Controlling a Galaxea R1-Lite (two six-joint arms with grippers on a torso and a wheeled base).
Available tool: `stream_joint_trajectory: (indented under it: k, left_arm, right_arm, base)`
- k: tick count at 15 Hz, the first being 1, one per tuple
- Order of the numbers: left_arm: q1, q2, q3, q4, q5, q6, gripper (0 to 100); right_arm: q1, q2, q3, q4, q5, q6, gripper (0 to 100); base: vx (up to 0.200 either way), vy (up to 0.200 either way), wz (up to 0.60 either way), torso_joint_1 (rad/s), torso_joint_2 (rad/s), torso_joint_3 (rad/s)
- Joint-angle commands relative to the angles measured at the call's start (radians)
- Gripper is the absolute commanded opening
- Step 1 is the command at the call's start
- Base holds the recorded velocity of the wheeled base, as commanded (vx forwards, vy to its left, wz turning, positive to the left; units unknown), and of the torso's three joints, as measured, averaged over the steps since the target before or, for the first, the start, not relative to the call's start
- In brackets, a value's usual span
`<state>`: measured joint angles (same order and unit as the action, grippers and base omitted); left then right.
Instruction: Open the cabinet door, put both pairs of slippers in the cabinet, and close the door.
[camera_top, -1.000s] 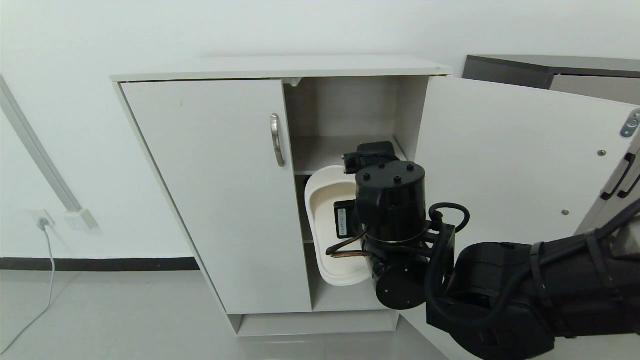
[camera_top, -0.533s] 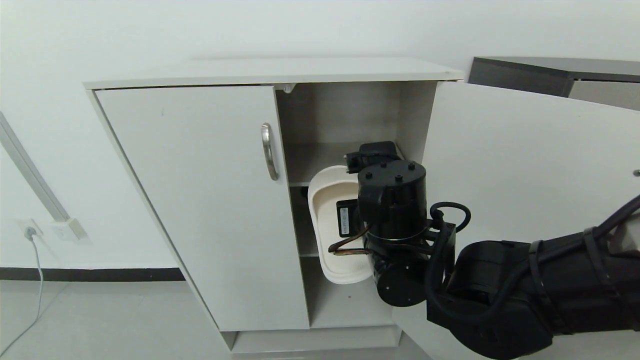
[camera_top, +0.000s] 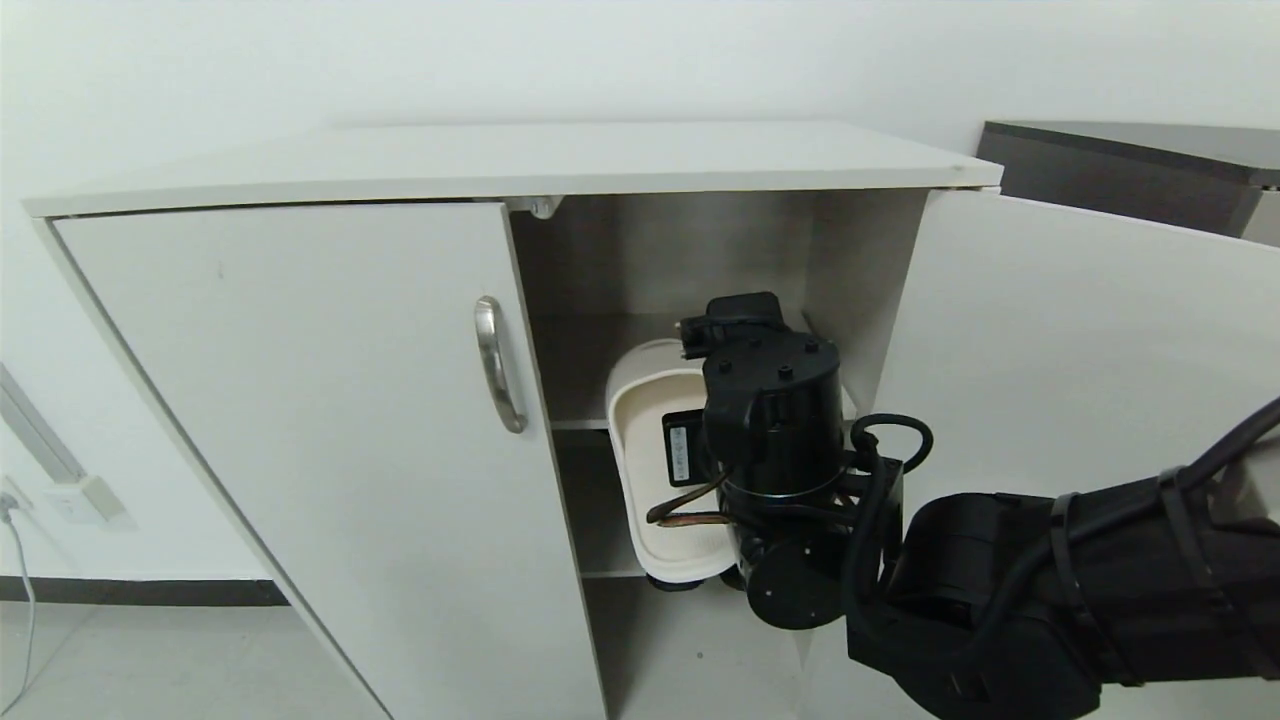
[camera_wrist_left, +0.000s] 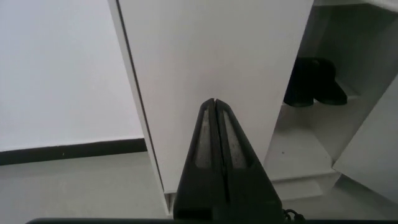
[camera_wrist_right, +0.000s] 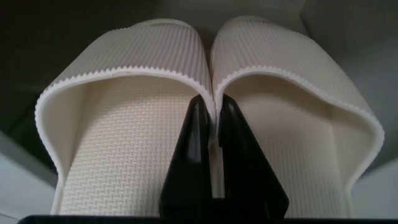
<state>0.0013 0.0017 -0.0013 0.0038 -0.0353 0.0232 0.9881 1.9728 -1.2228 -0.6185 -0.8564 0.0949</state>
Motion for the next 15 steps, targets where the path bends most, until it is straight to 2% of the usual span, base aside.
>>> stream_joint_trajectory:
  k: [1,9,15]
  left_arm:
    - [0.000,0.000,0.000,0.001,0.000,0.000,0]
    - [0.000,0.000,0.000,0.001,0.000,-0.002,0]
    - [0.000,0.000,0.000,0.001,0.002,-0.002,0]
  right_arm:
    - [0.000,0.001,0.000,0.002,0.000,0.000,0]
    - [-0.029,0.051,-0.077,0.008,0.002,0.006,0]
    - [-0.078,0.115,-0.231,0.128,0.003,0.019,0]
  base:
    - [0.200,0.000,0.00,0.002,0.01,0.002]
    - [0.000,0.000,0.00,0.000,0.00,0.000]
    - [0.000,0.000,0.00,0.000,0.00,0.000]
